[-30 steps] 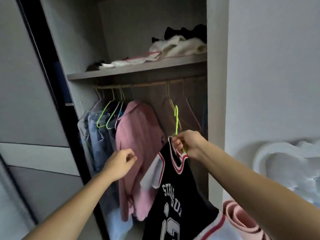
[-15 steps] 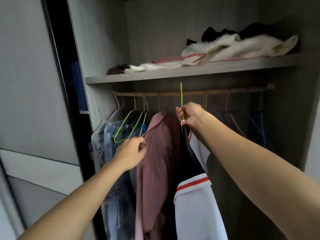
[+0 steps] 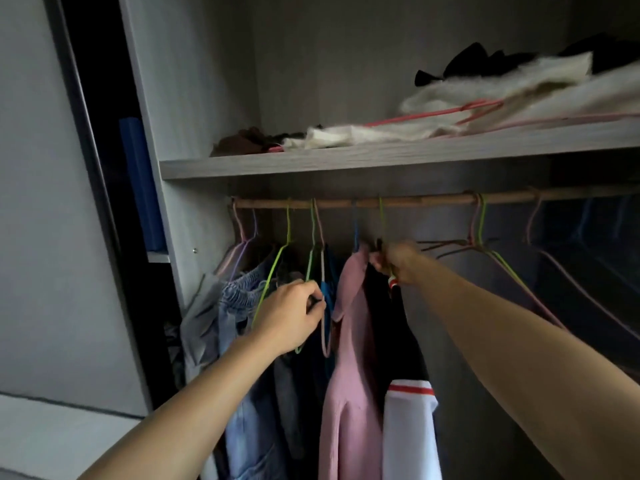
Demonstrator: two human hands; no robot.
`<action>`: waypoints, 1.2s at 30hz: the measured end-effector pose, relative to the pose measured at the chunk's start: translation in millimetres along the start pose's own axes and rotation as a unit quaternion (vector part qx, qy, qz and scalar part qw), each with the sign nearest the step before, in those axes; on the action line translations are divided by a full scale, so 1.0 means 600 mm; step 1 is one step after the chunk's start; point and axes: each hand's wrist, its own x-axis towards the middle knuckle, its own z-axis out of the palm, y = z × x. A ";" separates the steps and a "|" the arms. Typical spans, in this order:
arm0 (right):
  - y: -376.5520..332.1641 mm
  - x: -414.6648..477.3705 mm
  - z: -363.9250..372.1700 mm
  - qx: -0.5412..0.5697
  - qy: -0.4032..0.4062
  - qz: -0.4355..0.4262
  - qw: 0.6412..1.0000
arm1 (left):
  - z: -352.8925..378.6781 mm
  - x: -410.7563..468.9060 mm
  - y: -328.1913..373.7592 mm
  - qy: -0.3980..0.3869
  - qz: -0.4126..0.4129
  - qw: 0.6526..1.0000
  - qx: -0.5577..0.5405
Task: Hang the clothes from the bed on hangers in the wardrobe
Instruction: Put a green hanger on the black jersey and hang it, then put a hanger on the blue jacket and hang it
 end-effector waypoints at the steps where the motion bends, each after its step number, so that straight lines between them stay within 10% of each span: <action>1: 0.011 -0.010 0.004 -0.029 -0.002 -0.008 1.000 | 0.006 0.003 -0.006 0.001 0.005 1.000 -0.004; 5: 0.010 -0.027 -0.022 -0.230 0.020 -0.094 0.968 | 0.015 0.027 -0.003 0.001 0.024 0.999 -0.033; 9: -0.038 -0.069 -0.109 -0.549 0.210 -0.275 0.761 | 0.022 0.056 0.041 0.009 0.084 0.994 -0.076; 13: -0.051 -0.097 -0.206 -0.707 0.239 -0.226 0.626 | 0.052 0.067 0.107 0.007 0.160 0.983 -0.094; 18: -0.019 -0.095 -0.277 -0.747 0.261 -0.203 0.576 | 0.102 0.070 0.175 -0.015 0.250 0.967 -0.044; 25: -0.040 -0.106 -0.294 -0.671 0.264 -0.253 0.645 | 0.140 0.096 0.207 -0.084 0.248 0.962 0.082; 36: -0.043 -0.192 -0.281 -0.531 0.249 -0.217 0.780 | 0.145 0.107 0.194 -0.075 0.220 0.972 -0.034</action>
